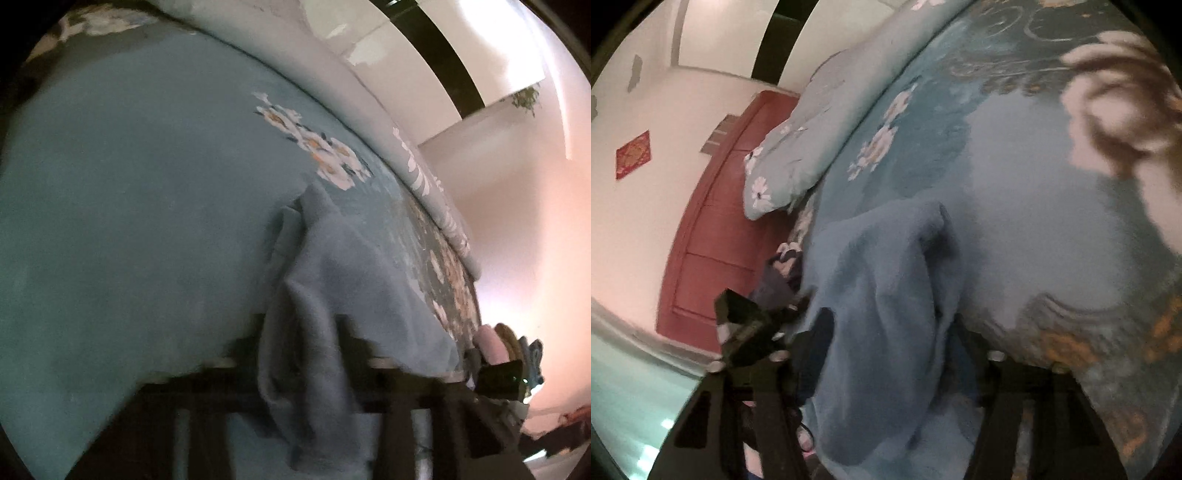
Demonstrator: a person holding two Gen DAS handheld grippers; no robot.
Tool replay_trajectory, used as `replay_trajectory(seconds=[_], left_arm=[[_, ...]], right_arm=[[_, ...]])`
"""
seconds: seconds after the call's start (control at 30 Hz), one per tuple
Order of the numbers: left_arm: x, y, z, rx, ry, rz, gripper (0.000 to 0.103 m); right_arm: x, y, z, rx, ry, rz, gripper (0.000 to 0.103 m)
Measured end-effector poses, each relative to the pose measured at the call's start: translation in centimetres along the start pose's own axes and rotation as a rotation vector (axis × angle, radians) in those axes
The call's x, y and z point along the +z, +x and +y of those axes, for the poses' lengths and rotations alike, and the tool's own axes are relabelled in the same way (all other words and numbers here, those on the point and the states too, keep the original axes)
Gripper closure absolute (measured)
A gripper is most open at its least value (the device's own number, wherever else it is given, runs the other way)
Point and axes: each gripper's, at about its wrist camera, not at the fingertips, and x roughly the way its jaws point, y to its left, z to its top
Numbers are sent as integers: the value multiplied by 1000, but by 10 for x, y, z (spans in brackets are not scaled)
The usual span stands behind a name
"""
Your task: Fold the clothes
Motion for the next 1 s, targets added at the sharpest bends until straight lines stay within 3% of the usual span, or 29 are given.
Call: replay_trajectory(seconds=[0.03,0.13,0.23,0.33,0.43,0.57,0.67,0.77,0.8,0.9,0.93,1.0], left_arm=[[-6,-7,-2,4,2,-25,88],[-26,-32,-9,-22,-6,-76,90],[-49,-49,-11,-96,-37,-97,90],[-54,-48,-10,-52,-26,-87,90],[-56,-51,-4,-46,-48,-80,90],[-58,-67,-5,-55,-72,-103,88],[-59,-72,-17,-89,-40,-104,86],[-60,-61,-28,-75,-22,-86,85],[-61,-55,-31,-65,-23,-83,85],[-63,-50,-31,-48,-38,-89,91],[-64,-53,-29,-48,-41,-97,97],[-65,-57,-26,-48,-47,-114,98]], right_arm=[[4,3,1,16,-1,10,67],[28,8,15,3,-83,43,75],[61,14,32,2,-176,87,75],[85,32,32,-44,-177,145,74],[80,34,30,-78,-181,162,73],[60,2,24,-77,-200,105,68],[44,-17,24,-59,-209,92,67],[34,-20,27,-47,-223,83,67],[33,-17,26,-53,-217,84,69],[29,-12,22,-52,-185,85,90],[28,-12,22,-38,-178,86,92],[26,-19,28,-10,-192,69,95]])
